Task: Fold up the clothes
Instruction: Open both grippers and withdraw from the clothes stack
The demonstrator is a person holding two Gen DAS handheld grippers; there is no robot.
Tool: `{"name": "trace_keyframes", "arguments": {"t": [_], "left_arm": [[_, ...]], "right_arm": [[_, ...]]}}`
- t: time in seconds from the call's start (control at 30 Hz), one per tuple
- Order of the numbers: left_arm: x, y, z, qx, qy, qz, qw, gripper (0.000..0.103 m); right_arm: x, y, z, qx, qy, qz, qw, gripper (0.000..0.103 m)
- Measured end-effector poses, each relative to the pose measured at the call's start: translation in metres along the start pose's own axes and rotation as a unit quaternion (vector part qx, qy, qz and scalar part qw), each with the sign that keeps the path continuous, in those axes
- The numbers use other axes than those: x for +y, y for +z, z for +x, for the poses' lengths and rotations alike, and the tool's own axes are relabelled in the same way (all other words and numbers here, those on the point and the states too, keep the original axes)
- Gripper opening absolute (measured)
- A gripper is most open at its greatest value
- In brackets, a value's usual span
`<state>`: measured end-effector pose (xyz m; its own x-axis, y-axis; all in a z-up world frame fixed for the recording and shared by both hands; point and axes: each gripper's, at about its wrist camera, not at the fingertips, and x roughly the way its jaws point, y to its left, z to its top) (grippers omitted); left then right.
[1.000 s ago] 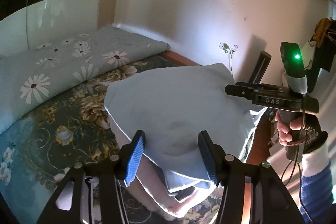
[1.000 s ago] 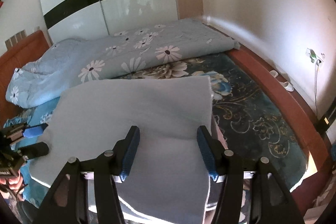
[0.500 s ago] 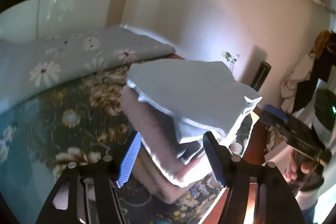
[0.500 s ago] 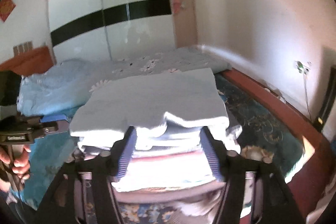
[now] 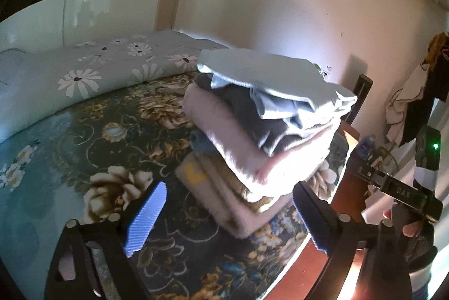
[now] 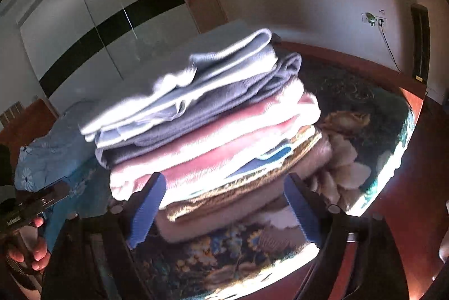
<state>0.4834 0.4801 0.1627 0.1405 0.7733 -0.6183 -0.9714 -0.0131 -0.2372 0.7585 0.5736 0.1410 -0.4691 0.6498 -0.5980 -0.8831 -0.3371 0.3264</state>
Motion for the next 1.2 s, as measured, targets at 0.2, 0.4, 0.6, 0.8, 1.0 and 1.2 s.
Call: {"name": "trace_keyframes", "arguments": {"t": [0.2,0.4,0.6,0.8,1.0,1.2], "left_arm": [[-0.001,-0.017,-0.012,-0.003,0.011,0.002,0.9999,0.103],[-0.007,-0.03,-0.028,-0.01,0.015,0.011,0.9998,0.103],[-0.013,-0.04,-0.049,-0.035,0.04,0.023,0.9983,0.103],[-0.014,-0.048,-0.07,-0.061,0.059,0.019,0.9962,0.103],[-0.018,-0.059,-0.083,-0.088,0.079,0.02,0.9928,0.103],[-0.027,-0.069,-0.087,-0.095,0.096,0.03,0.9904,0.103]], "right_arm": [[0.017,-0.019,-0.001,0.019,-0.013,-0.003,1.0,0.092],[0.039,-0.029,-0.011,0.015,-0.028,-0.031,0.999,0.096],[0.06,-0.037,-0.019,0.015,-0.043,-0.052,0.998,0.096],[0.085,-0.049,-0.031,0.013,-0.061,-0.093,0.994,0.103],[0.095,-0.062,-0.041,0.007,-0.079,-0.101,0.992,0.103],[0.105,-0.074,-0.056,-0.01,-0.094,-0.113,0.989,0.103]]}}
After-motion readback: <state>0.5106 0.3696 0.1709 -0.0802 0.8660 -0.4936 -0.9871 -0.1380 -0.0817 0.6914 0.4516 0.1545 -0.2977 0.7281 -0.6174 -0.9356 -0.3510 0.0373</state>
